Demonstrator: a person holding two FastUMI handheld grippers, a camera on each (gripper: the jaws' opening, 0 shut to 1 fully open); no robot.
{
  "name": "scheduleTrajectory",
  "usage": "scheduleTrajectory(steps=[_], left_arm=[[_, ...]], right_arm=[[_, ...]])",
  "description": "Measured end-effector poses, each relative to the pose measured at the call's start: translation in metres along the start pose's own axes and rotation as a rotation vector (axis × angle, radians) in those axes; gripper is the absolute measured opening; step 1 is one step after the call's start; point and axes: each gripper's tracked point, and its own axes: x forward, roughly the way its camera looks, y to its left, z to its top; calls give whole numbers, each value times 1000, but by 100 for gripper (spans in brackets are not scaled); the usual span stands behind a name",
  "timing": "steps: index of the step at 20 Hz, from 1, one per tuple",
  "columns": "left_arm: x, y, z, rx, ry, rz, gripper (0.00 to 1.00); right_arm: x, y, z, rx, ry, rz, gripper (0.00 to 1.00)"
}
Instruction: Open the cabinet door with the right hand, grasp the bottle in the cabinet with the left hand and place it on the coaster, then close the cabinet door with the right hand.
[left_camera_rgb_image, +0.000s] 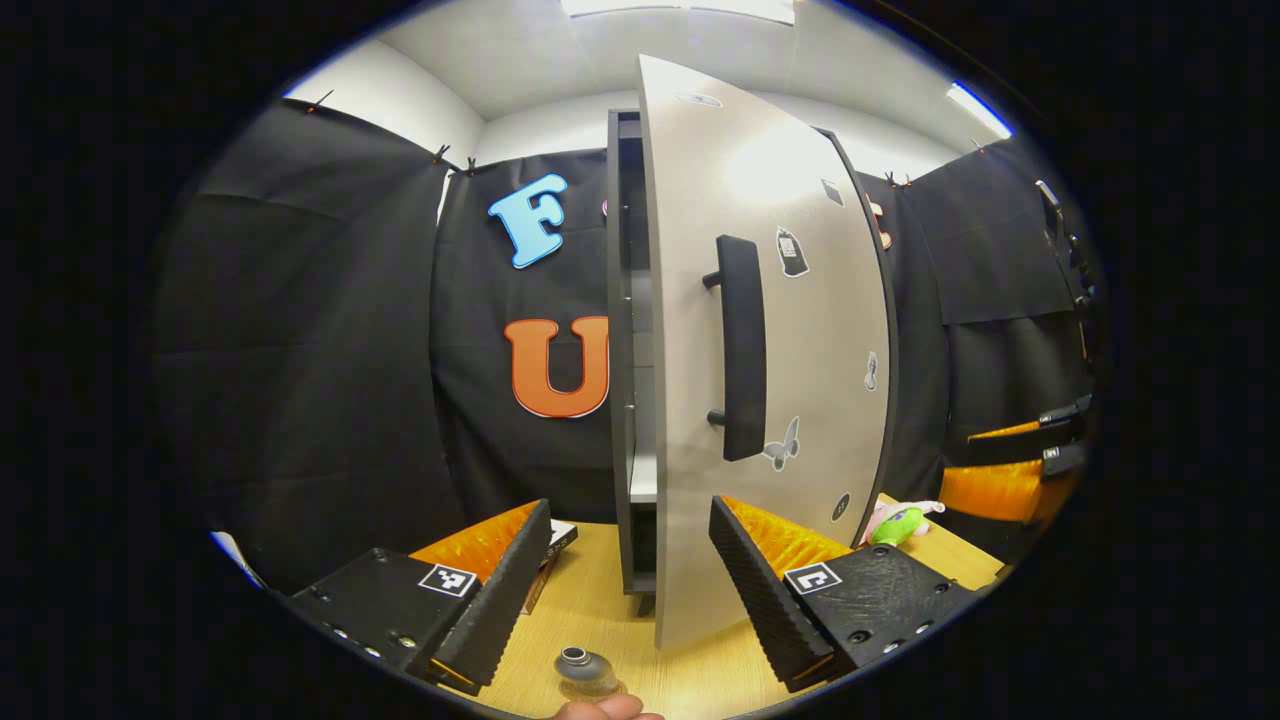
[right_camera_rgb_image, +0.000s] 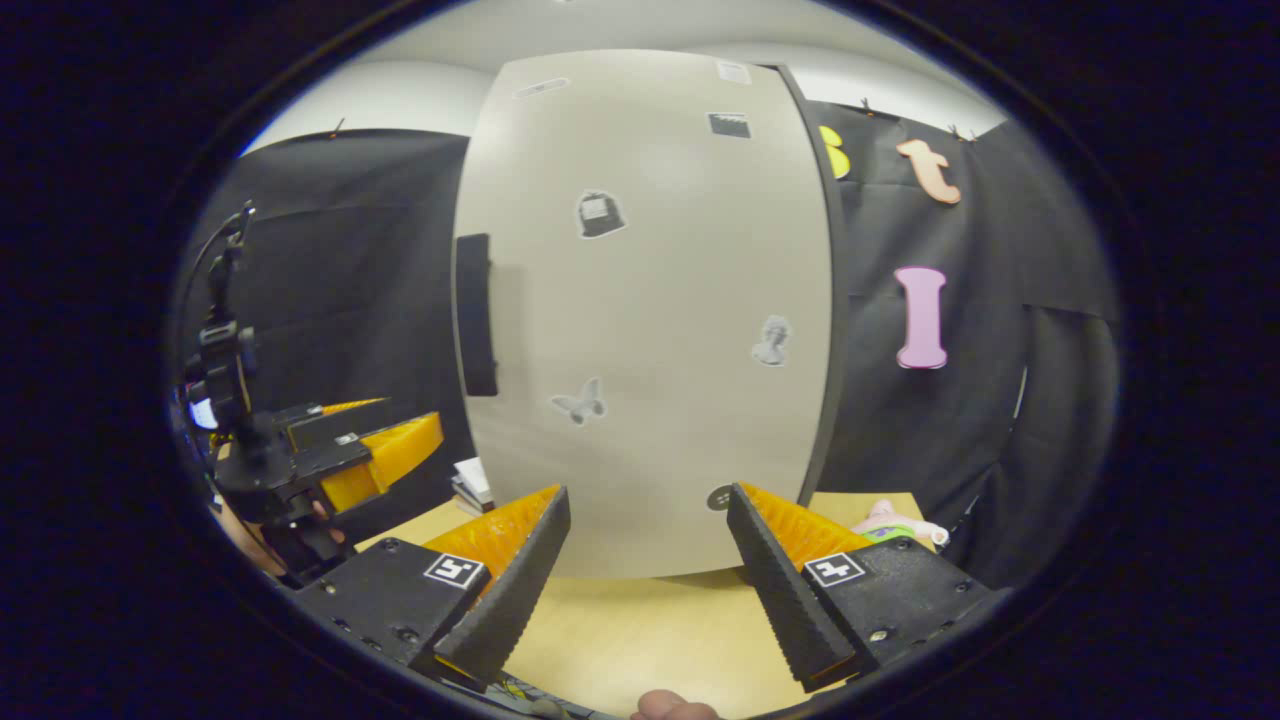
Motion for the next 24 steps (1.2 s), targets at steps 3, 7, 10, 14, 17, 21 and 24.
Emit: scheduleTrajectory(steps=[3,7,10,14,17,21,24], left_arm=[[4,-6,9,8,-34,-10,96],[8,-17,11,-5,-39,-55,96],[10,-14,8,-5,-52,-61,96],[10,-15,4,-13,-46,-69,96],[10,-16,4,-20,-45,-72,96],[15,-16,4,-35,-49,-73,96],[13,-16,-1,-44,-30,-70,96]], right_arm=[[2,-12,19,71,-90,-77,97],[-6,-22,31,45,-145,-139,99],[-10,-22,29,51,-134,-135,99],[-11,-24,29,83,-129,-140,99],[-12,-24,24,70,-106,-132,95],[-12,-25,24,82,-116,-131,99],[-15,-26,19,75,-97,-124,95]])
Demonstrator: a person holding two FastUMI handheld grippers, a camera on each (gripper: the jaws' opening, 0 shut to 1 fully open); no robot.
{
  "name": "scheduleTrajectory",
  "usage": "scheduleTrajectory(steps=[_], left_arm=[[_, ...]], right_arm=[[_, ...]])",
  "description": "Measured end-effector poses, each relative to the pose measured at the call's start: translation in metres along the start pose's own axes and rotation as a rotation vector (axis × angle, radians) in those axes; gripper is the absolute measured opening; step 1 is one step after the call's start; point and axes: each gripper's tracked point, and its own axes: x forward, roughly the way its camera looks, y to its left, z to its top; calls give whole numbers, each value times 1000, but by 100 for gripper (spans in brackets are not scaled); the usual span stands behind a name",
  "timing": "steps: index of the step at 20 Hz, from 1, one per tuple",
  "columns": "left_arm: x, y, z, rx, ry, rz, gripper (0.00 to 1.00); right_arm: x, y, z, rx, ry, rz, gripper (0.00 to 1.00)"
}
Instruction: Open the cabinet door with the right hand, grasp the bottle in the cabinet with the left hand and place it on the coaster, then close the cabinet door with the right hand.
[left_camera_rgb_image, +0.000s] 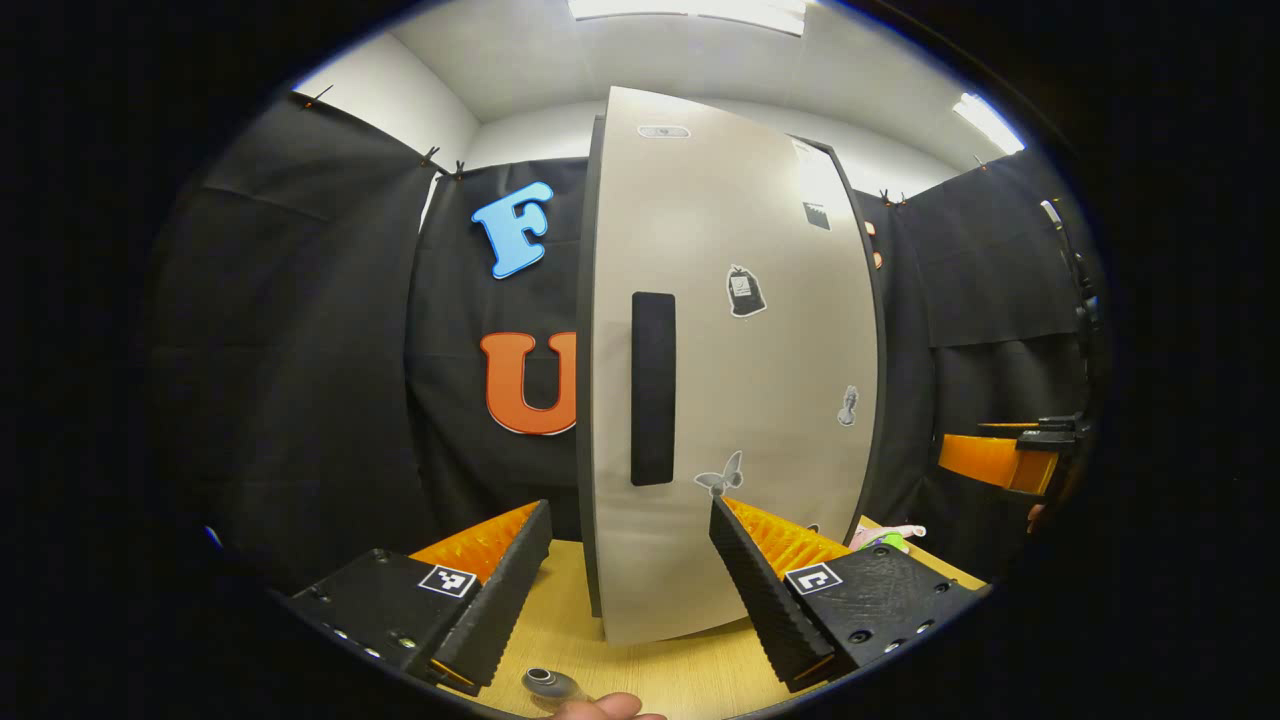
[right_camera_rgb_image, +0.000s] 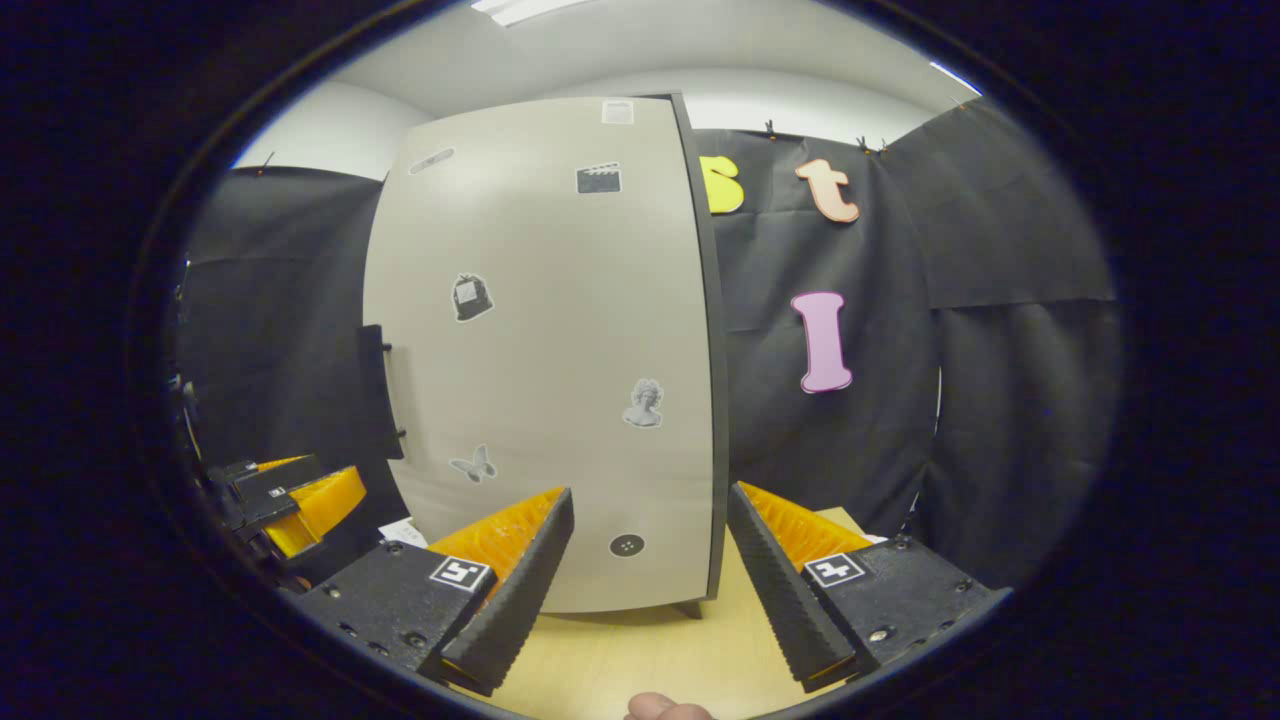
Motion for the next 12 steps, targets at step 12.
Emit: scheduleTrajectory(steps=[12], left_arm=[[-1,-6,5,-6,-24,-15,95]], right_arm=[[-27,-17,2,27,-8,-2,99]])
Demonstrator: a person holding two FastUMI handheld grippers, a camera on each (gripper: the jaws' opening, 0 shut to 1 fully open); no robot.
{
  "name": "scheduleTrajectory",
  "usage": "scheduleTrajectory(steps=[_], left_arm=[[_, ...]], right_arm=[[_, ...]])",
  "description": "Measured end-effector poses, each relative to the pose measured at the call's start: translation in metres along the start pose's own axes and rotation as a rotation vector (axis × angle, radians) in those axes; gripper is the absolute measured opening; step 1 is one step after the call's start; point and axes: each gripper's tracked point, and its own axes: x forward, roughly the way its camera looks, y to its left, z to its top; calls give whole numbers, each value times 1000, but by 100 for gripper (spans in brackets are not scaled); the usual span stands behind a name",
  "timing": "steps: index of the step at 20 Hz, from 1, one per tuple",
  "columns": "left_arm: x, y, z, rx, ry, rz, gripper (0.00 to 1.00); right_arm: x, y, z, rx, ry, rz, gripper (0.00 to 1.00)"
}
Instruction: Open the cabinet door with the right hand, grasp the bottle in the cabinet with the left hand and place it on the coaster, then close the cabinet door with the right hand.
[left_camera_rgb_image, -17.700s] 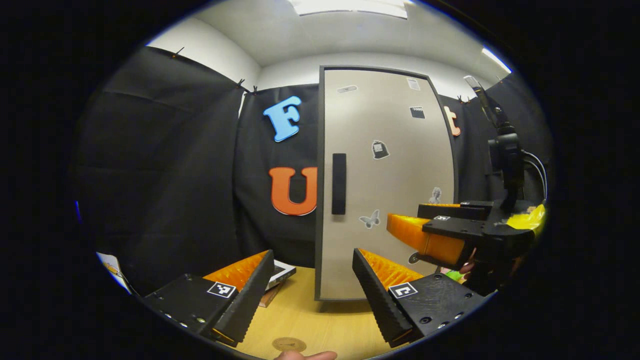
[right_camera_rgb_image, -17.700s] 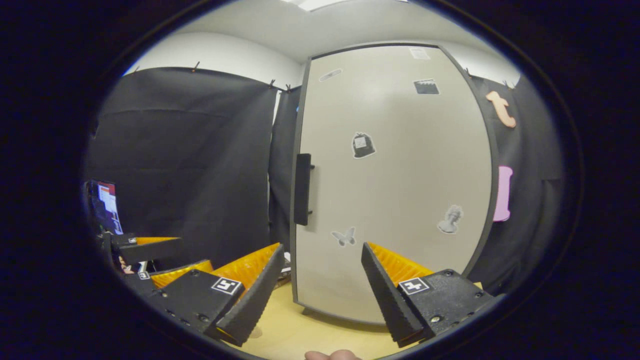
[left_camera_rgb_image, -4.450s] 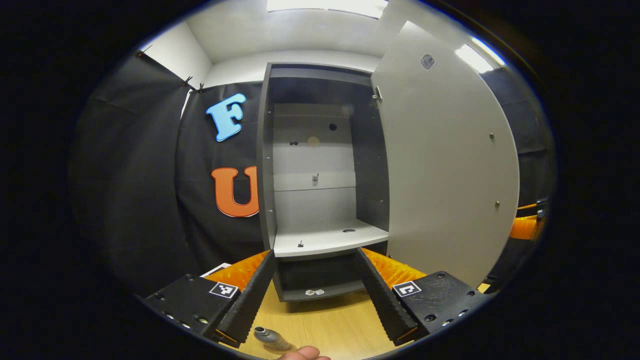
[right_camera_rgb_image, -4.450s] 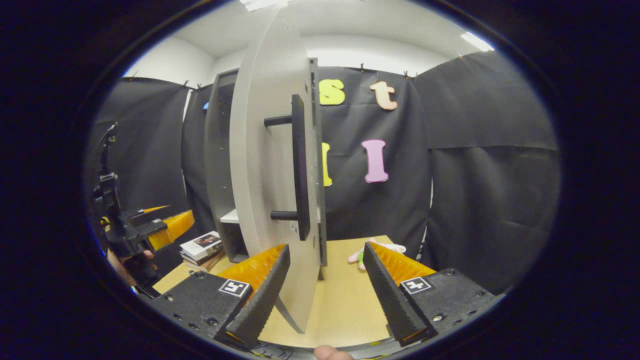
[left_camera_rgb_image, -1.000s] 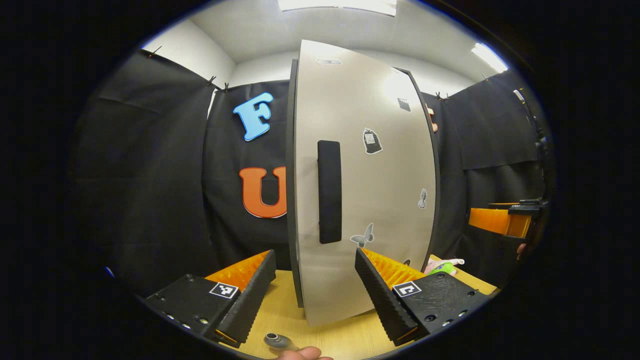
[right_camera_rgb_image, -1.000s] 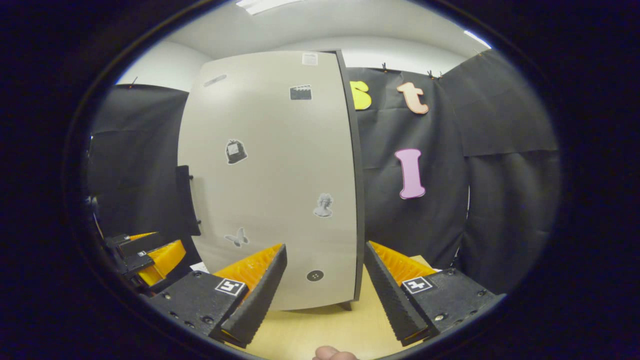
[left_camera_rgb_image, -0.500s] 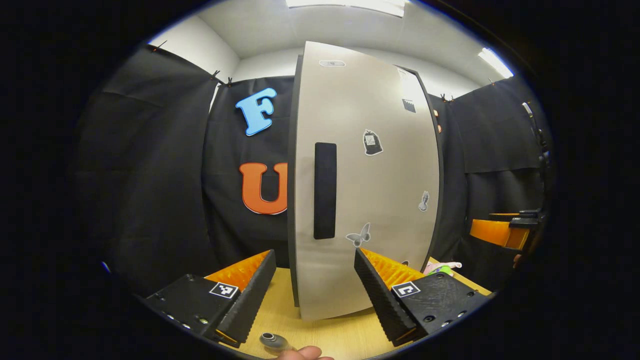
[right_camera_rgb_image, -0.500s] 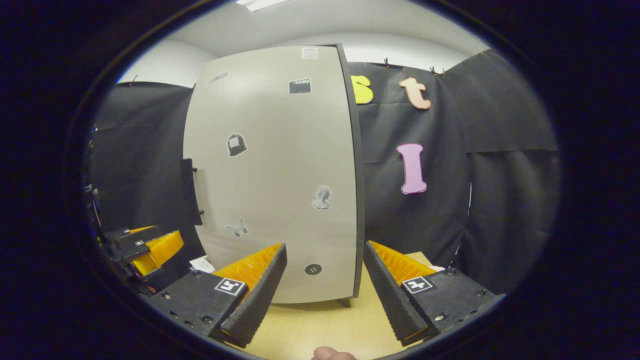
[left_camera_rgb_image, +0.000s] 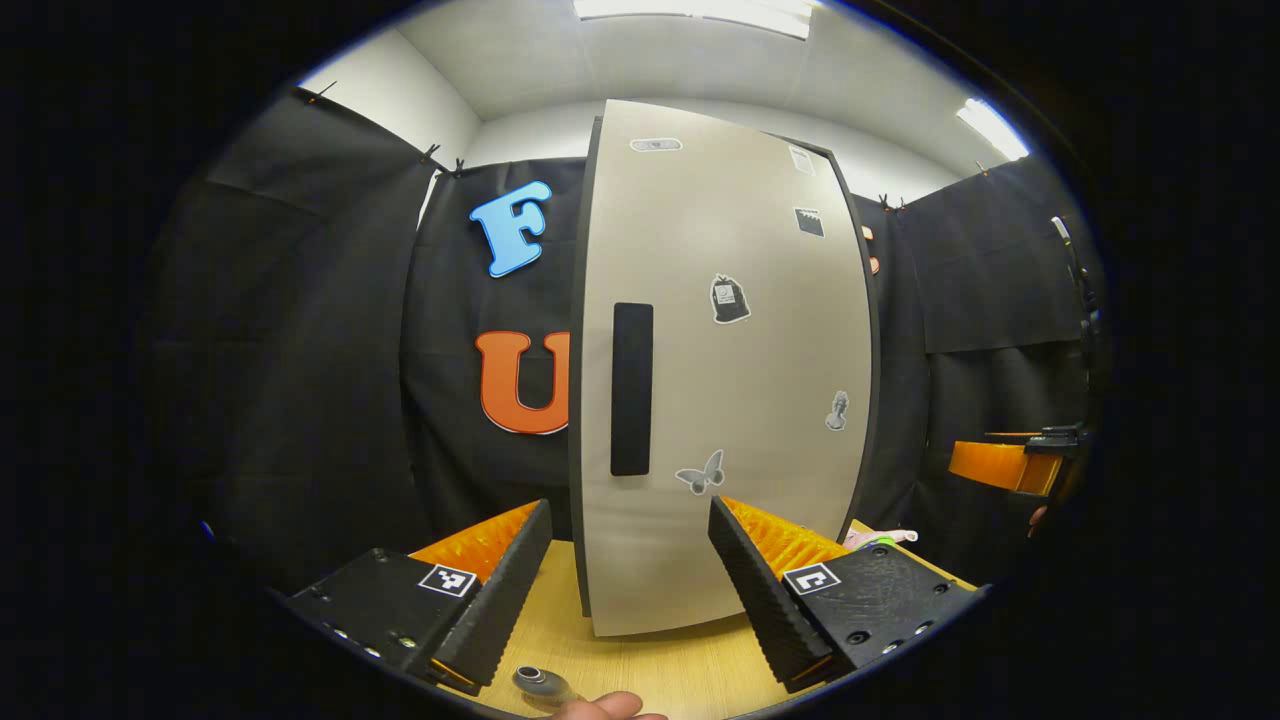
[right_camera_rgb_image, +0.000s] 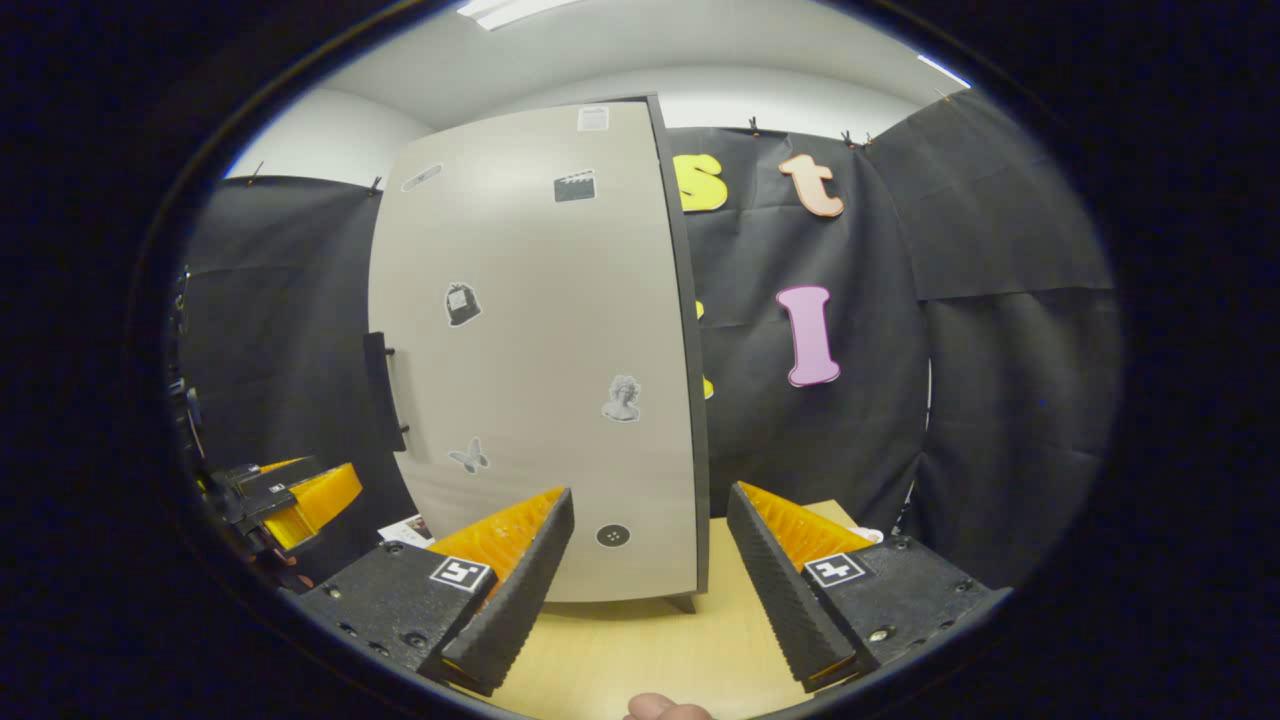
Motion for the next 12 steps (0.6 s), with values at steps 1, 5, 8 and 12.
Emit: scheduleTrajectory(steps=[1,5,8,12], left_arm=[[0,1,0,2,0,-1,95],[0,0,1,-5,-7,-1,95],[-1,-1,-1,-9,3,-8,95],[-2,-4,1,-6,-5,-21,95]], right_arm=[[-2,1,-1,-2,0,5,95],[-9,2,0,-6,-5,18,95],[-13,1,1,-4,-7,18,95],[-15,-1,-1,1,-3,21,99]])
